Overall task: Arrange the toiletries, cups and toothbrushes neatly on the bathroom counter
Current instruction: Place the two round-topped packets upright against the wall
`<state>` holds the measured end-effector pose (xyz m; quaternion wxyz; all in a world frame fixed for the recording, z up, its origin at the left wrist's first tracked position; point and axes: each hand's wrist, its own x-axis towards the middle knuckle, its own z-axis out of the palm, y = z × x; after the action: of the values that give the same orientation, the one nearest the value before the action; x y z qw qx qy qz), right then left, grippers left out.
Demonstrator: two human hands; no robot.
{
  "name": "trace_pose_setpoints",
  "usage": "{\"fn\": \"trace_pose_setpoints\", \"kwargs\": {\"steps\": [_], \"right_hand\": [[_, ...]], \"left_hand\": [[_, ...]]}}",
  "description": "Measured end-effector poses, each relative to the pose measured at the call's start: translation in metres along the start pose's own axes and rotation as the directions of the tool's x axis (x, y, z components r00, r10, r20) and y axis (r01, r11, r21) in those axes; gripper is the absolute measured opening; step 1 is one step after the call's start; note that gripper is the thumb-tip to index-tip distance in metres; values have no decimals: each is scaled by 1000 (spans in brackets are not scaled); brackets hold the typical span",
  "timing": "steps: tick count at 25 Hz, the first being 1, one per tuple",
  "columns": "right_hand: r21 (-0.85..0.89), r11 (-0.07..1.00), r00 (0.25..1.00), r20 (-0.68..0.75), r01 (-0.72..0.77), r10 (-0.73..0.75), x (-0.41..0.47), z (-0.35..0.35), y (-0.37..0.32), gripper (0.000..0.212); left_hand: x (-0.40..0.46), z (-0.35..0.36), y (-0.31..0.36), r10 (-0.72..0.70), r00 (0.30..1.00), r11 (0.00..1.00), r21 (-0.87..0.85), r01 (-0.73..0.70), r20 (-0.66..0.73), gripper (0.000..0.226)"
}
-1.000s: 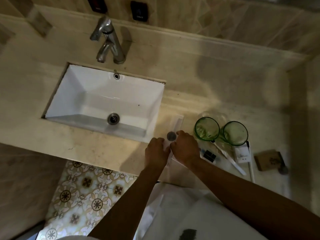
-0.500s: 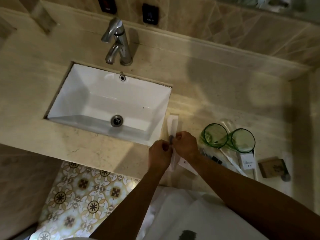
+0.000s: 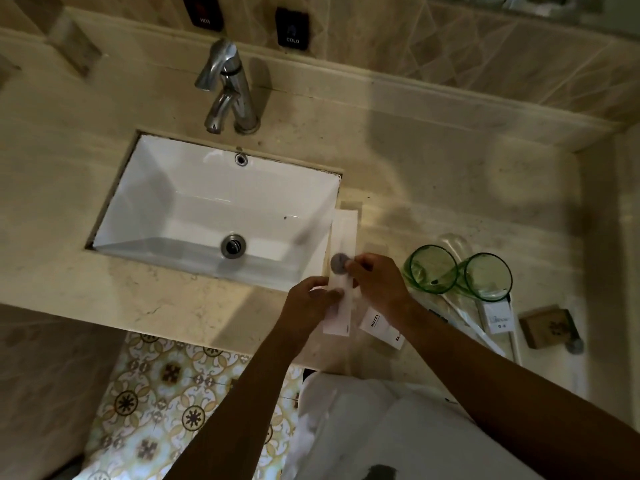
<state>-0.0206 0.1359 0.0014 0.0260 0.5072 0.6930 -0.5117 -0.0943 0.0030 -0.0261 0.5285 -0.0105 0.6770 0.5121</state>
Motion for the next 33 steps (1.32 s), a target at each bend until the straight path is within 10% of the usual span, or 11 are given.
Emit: {"fn": "trace_pose_setpoints", "kwargs": {"steps": [21,33], "right_hand": [[453,890,989,-143,48,19,23,-186,8,10],[552,834,939,-286,-3,192,83,-318,110,18]], "left_hand": [[18,168,108,238,930,932,202,-300,281,21],[107,347,135,-121,904,805,573,-153,411,21]]}}
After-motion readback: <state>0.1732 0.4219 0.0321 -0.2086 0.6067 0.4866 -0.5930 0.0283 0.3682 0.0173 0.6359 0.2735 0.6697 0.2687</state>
